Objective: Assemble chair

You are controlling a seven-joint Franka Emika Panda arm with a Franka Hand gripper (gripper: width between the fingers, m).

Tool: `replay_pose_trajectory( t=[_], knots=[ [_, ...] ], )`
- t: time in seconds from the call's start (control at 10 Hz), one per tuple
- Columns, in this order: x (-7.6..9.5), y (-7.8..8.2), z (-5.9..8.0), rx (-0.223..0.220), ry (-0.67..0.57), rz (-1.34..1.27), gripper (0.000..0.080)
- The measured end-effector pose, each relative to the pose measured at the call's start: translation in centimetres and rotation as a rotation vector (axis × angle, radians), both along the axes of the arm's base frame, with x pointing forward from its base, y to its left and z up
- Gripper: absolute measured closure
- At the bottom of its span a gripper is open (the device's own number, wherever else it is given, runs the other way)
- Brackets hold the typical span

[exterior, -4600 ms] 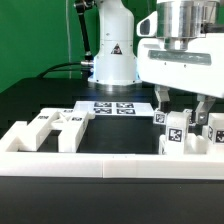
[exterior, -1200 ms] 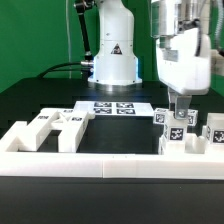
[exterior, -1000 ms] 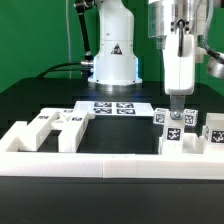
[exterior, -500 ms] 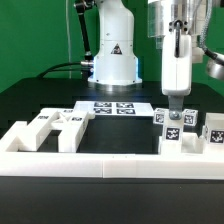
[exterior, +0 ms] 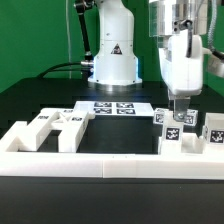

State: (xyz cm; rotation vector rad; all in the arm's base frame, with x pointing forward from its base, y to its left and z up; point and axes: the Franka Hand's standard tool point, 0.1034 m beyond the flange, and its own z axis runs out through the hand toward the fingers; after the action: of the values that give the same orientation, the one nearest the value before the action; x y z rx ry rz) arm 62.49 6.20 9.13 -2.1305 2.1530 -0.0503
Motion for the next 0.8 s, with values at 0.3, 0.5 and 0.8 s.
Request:
replay_pose_trajectory(
  t=[0.3, 0.5, 0.8],
  knots=[
    [-0.04, 0.06, 0.60, -0.006, -0.012, 0.141, 0.0150],
    [-0.05, 0.05, 0.54, -0.007, -0.012, 0.141, 0.0150],
    [-0.40, 0.17, 0.86, -0.030, 0.015, 0.331, 0.0150]
  ],
)
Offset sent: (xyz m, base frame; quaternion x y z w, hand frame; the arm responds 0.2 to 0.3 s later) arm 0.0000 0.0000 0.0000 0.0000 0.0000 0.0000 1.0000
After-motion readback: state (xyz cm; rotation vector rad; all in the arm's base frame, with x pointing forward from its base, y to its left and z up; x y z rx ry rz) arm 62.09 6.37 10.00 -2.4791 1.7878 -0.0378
